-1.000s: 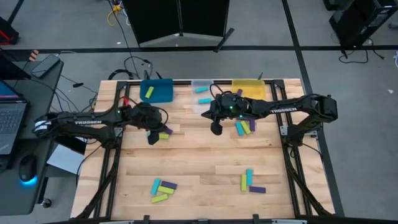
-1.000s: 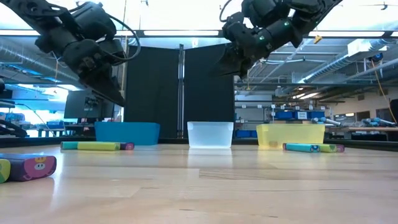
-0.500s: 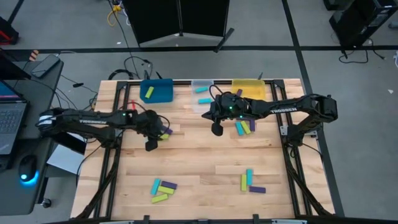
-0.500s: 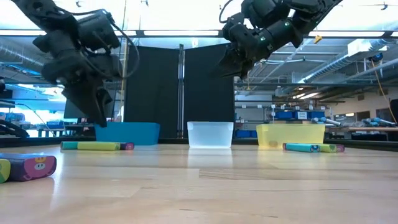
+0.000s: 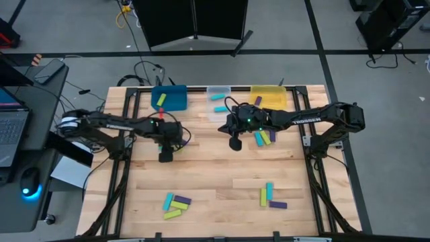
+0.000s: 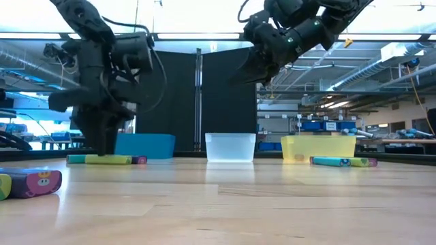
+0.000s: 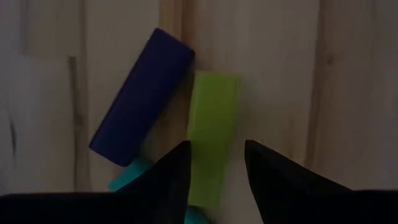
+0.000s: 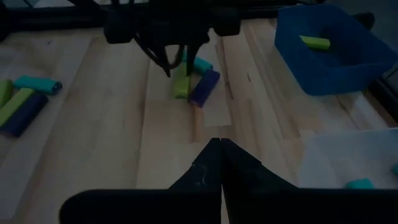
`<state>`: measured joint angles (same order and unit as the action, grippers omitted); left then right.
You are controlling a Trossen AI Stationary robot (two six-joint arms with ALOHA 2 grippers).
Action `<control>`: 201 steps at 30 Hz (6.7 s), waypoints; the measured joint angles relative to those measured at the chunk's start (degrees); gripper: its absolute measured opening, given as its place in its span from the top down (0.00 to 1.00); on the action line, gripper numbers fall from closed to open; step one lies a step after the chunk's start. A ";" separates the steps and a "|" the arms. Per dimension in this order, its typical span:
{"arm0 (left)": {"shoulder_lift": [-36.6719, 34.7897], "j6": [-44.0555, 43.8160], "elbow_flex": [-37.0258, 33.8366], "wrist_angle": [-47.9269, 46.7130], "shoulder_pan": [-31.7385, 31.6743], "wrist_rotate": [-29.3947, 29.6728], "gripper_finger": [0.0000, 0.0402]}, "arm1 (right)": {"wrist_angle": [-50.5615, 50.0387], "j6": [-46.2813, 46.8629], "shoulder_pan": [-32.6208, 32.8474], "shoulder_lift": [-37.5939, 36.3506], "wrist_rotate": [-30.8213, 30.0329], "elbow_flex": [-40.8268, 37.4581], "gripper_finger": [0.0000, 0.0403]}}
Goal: Sort blocks
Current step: Put the green block into the blue bin, then put the violet block into the yellow bin
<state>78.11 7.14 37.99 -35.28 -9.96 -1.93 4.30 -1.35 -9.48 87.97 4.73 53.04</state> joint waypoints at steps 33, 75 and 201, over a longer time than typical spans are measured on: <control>5.25 -9.42 3.79 -2.65 4.99 2.53 0.74 | -0.14 -1.35 0.01 0.01 -0.45 0.00 0.98; 19.62 -16.25 21.78 1.54 -46.27 6.39 0.74 | -1.65 -1.24 3.53 0.03 -0.59 0.00 0.98; -6.85 -2.99 -11.29 62.80 -10.19 7.65 0.72 | -50.32 -7.50 -18.80 -6.50 -8.90 -1.32 0.57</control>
<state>71.26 4.14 26.70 27.53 -20.14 5.73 -46.01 -8.85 -28.28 81.47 -4.17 51.71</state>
